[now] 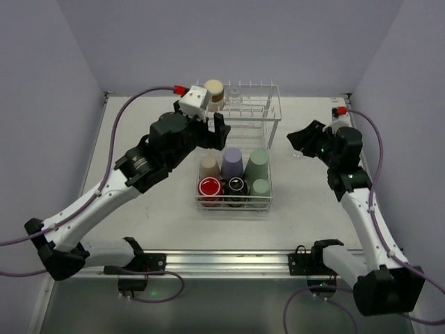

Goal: Unload the cups from the dish rack

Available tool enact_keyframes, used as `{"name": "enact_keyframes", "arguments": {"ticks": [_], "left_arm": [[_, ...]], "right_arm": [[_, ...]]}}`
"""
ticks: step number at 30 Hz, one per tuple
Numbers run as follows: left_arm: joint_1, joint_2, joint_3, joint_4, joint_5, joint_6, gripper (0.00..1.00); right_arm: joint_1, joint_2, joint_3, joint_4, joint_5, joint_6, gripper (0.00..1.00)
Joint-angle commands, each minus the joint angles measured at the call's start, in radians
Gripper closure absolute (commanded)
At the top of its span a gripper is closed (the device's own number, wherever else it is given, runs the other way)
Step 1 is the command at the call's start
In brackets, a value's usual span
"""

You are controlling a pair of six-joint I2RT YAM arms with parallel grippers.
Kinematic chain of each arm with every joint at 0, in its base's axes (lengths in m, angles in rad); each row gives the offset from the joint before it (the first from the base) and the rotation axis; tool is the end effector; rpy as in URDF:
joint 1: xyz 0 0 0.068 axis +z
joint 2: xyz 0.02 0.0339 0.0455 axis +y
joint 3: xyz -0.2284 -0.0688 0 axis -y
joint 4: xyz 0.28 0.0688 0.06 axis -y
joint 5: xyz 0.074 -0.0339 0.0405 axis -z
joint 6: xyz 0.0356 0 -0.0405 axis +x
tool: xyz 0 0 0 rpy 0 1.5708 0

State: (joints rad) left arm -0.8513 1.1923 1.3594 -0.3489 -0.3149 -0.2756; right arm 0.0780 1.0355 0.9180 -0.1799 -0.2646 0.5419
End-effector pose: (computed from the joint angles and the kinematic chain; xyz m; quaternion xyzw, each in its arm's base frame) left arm 0.2111 -0.2242 0.4120 0.1192 0.7561 -0.2357 0.5987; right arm 0.2906 0.0321 0.3050 0.1069 0.7937 0.2808 0.5289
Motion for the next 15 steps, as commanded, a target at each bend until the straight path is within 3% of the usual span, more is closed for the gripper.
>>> {"name": "enact_keyframes", "arguments": {"ticks": [1, 5, 8, 12, 15], "left_arm": [[0.001, 0.148, 0.188, 0.071, 0.005, 0.007, 0.18], [0.001, 0.411, 0.477, 0.054, -0.078, 0.068, 0.21], [0.003, 0.589, 0.634, 0.012, -0.144, 0.122, 0.22], [0.015, 0.786, 0.951, -0.091, -0.199, 0.174, 0.27], [0.038, 0.851, 1.008, -0.078, -0.242, 0.190, 0.30]], "right_arm": [[0.014, -0.115, -0.209, 0.261, -0.137, 0.141, 0.60], [0.023, -0.259, -0.330, 0.274, -0.202, 0.159, 0.67], [0.025, -0.330, -0.370, 0.246, -0.232, 0.144, 0.67], [0.028, -0.383, -0.381, 0.217, -0.232, 0.119, 0.66], [0.028, -0.417, -0.393, 0.223, -0.232, 0.119, 0.66]]}}
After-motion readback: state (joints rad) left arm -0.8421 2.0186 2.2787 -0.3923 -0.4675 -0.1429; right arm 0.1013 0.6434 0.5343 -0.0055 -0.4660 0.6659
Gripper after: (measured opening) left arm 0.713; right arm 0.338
